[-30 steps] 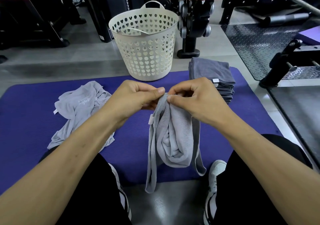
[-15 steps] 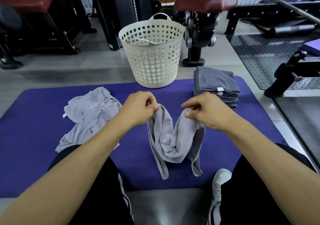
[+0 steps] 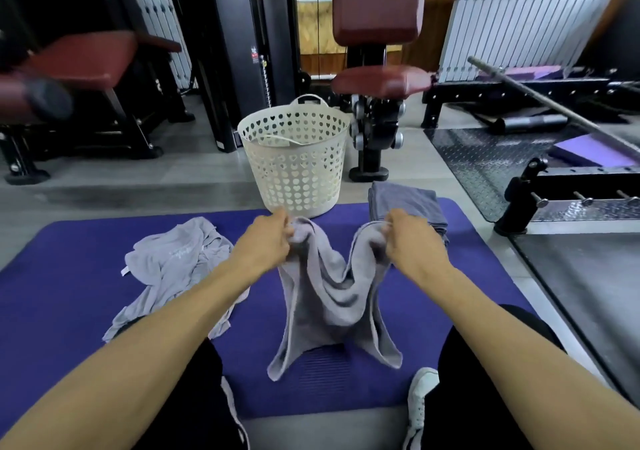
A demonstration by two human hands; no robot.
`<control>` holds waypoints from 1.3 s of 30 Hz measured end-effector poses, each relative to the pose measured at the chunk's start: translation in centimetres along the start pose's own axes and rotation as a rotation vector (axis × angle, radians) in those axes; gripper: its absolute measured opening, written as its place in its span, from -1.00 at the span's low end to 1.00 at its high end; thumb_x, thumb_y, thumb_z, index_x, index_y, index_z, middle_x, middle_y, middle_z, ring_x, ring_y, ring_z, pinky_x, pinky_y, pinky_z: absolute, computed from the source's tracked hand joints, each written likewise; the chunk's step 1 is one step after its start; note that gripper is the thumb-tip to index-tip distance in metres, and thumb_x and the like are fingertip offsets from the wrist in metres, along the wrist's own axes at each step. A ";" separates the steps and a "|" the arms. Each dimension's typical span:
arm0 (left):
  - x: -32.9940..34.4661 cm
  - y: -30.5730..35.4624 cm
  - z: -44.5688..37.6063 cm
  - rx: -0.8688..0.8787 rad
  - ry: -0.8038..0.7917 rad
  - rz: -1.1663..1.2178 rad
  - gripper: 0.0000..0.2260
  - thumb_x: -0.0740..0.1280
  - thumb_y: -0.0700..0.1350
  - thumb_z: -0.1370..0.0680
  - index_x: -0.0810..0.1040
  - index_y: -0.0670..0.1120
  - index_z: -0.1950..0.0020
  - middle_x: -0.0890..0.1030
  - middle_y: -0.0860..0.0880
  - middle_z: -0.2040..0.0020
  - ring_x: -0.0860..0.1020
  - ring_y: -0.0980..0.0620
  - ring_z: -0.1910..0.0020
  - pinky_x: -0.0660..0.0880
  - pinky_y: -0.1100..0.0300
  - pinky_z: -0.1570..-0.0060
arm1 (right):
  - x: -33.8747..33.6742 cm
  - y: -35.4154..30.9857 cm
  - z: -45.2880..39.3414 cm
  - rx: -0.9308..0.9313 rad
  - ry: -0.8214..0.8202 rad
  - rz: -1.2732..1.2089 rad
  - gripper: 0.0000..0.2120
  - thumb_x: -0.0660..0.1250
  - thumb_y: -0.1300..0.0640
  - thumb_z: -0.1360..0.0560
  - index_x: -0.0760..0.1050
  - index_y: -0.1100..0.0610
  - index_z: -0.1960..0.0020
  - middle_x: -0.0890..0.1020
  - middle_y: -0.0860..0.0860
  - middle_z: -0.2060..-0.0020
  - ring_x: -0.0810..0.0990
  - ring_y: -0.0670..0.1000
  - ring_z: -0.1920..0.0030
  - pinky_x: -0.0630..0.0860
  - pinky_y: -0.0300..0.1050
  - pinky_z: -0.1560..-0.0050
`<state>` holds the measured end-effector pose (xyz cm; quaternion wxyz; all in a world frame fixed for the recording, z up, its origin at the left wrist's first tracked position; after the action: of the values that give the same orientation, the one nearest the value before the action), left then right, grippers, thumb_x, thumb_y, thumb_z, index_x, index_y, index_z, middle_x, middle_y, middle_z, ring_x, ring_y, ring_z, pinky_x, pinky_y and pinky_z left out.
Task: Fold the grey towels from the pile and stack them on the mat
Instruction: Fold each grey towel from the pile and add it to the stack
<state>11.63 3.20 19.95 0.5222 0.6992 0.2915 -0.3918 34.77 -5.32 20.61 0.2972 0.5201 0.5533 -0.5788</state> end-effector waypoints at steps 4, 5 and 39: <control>-4.5 1.3 1.1 0.017 0.246 0.172 -0.91 0.22 -0.12 -0.61 0.40 -0.08 0.08 0.57 -0.08 0.23 0.54 -0.11 0.23 0.50 0.00 0.23 | -3.2 -0.4 0.5 0.022 0.119 -0.231 -0.88 0.17 0.14 -0.58 0.42 0.16 0.09 0.57 0.11 0.23 0.51 0.18 0.17 0.29 -0.05 0.31; -5.4 1.8 1.4 0.031 0.255 0.173 -0.90 0.24 -0.10 -0.60 0.42 -0.08 0.09 0.58 -0.07 0.23 0.53 -0.08 0.22 0.49 0.03 0.21 | -4.1 -0.7 0.8 0.028 0.165 -0.313 -0.87 0.18 0.14 -0.57 0.44 0.16 0.09 0.57 0.09 0.24 0.50 0.15 0.17 0.33 -0.05 0.28; -0.4 -9.4 -8.4 -0.126 0.156 0.368 -0.86 0.24 -0.23 -0.61 0.53 -0.09 0.11 0.60 -0.01 0.14 0.52 0.03 0.16 0.39 0.35 0.21 | 5.4 1.2 -9.9 0.083 0.070 -0.559 -0.88 0.28 0.17 -0.58 0.57 0.18 0.02 0.64 0.07 0.16 0.56 0.05 0.16 0.39 -0.18 0.24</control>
<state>5.84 13.94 16.79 0.6035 0.7348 0.2224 -0.2154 37.08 5.04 16.67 0.0852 0.3786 0.6611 -0.6421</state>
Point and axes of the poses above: each hand's wrist, its own z-axis away from the middle knuckle, its own x-axis out of the palm, y = z × x, the point moved 3 cm from there along -z, towards the middle knuckle
